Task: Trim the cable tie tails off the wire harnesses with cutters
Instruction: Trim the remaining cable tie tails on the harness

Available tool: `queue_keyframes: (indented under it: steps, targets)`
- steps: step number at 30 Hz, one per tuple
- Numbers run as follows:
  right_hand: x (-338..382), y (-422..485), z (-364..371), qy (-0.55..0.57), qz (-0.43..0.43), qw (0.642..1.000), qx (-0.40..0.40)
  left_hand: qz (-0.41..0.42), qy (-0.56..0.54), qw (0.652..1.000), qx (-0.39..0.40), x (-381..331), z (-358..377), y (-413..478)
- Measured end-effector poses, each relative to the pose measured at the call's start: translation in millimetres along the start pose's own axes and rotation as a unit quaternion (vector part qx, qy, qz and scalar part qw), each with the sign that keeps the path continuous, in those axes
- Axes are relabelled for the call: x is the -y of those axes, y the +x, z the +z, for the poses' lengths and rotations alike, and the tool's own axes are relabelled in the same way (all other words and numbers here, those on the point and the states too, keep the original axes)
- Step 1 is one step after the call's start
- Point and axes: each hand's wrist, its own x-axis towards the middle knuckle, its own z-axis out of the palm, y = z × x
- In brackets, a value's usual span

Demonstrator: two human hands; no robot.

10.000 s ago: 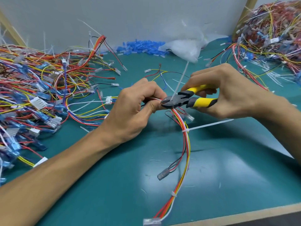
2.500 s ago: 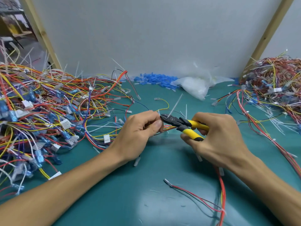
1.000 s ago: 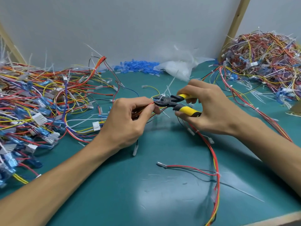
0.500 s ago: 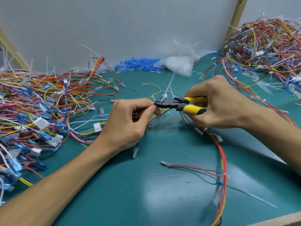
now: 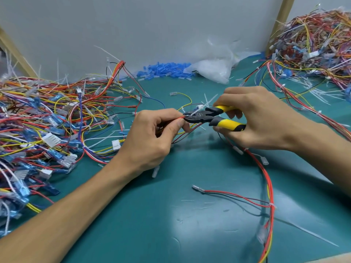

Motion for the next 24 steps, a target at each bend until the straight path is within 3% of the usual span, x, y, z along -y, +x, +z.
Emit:
queue_keyframes:
  steps: [24]
  targets:
    - [4.8, 2.1, -7.8, 0.009, -0.015, 1.000, 0.021, -0.005, -0.020, 0.999, 0.032, 0.1, -3.2, -0.9]
